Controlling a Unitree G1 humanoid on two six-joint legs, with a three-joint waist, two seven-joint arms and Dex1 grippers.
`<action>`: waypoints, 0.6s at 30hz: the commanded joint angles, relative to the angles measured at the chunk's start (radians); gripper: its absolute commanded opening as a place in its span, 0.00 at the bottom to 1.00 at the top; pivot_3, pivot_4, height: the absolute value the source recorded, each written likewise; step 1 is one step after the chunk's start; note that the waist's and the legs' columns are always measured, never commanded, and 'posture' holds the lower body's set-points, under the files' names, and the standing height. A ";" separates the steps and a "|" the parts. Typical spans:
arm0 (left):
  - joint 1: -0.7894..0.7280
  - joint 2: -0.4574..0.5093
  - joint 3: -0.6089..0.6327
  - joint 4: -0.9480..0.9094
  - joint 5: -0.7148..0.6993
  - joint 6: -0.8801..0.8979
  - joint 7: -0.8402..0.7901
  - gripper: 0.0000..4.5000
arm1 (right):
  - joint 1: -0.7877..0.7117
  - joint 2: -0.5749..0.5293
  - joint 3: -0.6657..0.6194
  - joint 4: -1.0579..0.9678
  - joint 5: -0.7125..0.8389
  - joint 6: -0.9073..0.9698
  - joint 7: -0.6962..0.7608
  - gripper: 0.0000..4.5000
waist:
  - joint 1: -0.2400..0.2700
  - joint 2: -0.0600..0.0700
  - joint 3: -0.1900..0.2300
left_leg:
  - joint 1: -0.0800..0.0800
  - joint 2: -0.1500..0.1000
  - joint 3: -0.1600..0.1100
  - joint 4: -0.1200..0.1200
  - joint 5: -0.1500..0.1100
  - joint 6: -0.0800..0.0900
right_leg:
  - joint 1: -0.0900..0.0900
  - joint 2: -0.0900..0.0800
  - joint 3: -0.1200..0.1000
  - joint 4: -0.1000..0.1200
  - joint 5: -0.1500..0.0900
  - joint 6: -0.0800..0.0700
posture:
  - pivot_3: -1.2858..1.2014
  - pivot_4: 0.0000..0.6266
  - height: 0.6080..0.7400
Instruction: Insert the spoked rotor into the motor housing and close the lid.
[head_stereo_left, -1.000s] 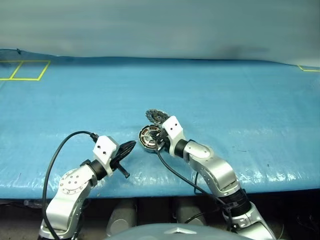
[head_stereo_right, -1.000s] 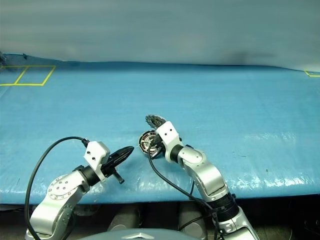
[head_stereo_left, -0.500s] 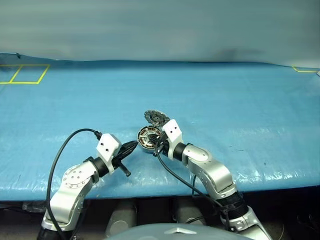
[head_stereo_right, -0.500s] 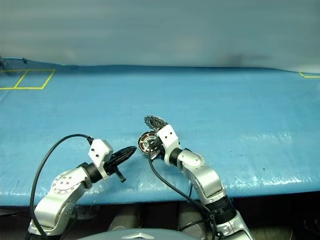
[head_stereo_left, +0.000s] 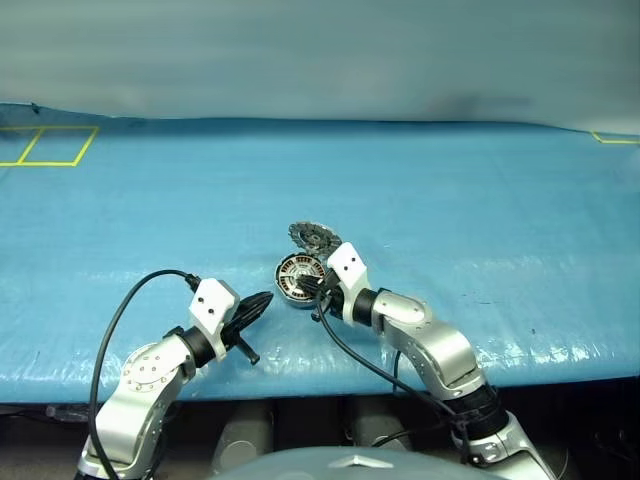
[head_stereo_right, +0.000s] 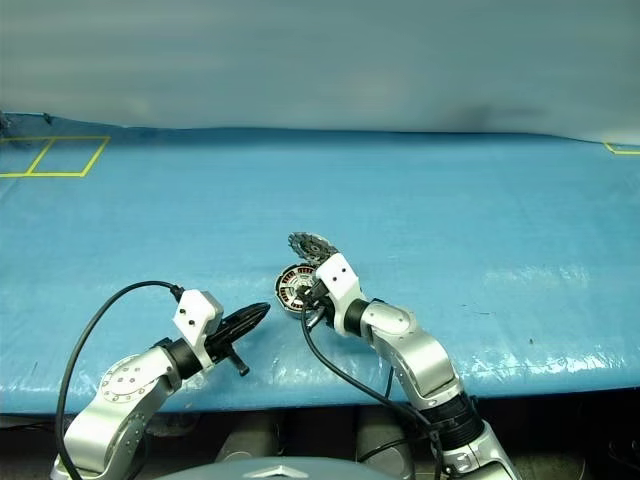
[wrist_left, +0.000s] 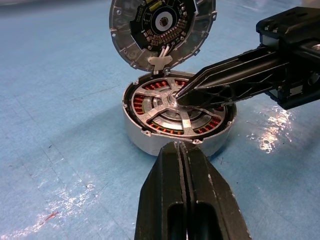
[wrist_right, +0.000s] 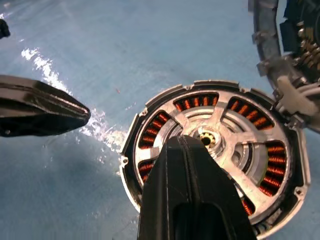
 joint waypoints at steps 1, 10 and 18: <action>-0.003 0.002 -0.005 -0.040 -0.010 -0.027 0.003 0.01 | -0.021 -0.026 0.000 -0.041 0.015 0.017 0.038 0.00 | 0.000 0.000 0.000 | 0.000 0.000 0.000 0.000 0.000 0.000 | 0.000 0.000 0.000 0.000 0.000 0.000 | 0.52 0.24 1.00; 0.028 0.019 0.008 -0.049 -0.016 -0.044 -0.006 0.01 | -0.034 -0.058 -0.005 -0.123 0.045 0.072 0.063 0.00 | 0.000 0.000 0.001 | -0.002 0.000 0.000 -0.001 0.000 0.000 | -0.002 0.000 0.000 -0.001 0.000 0.000 | 0.52 0.24 1.00; 0.019 0.043 0.017 -0.065 -0.032 -0.024 -0.005 0.01 | -0.025 -0.068 -0.004 -0.151 0.065 0.094 0.070 0.00 | 0.000 -0.001 0.003 | -0.003 0.000 0.000 -0.001 0.000 0.000 | -0.002 0.000 -0.001 -0.002 0.000 0.000 | 0.52 0.24 1.00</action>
